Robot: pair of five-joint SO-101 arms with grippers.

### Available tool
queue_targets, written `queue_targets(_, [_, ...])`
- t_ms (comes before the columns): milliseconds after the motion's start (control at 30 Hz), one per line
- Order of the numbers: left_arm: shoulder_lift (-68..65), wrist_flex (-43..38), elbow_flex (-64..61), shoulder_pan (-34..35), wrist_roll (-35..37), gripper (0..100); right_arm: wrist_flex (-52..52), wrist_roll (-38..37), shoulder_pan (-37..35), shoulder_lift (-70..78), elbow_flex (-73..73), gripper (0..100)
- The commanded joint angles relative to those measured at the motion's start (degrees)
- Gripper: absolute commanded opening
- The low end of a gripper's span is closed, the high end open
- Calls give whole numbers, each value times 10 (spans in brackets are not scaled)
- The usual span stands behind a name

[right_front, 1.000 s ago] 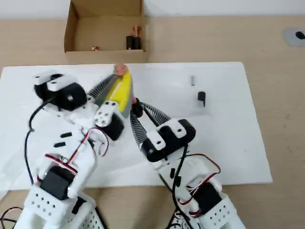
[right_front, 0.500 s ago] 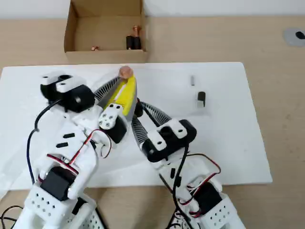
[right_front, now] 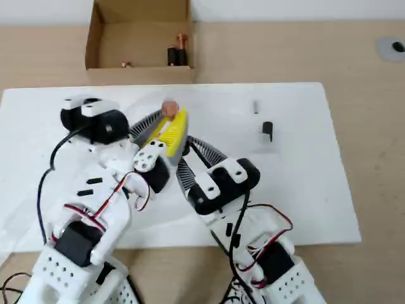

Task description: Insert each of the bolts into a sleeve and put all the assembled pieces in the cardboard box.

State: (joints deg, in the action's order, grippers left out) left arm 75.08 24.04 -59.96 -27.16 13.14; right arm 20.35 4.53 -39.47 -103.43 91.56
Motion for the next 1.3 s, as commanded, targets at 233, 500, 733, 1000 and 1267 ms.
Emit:
queue_targets(233, [8,130,104,17,26,171,-15,5,-7,-49,-6,10])
queue_targets(500, [8,258,208,23,22,186,-15,5,-2,-44,-6,9])
queue_targets(733, [7,272,212,156,-89,134,-19,4,40,-43,-30,9])
queue_targets(1000, [8,360,150,239,-204,9,-20,5,57,108,-167,9])
queue_targets(1267, [8,364,113,310,-204,9,-19,5,74,411,-403,9])
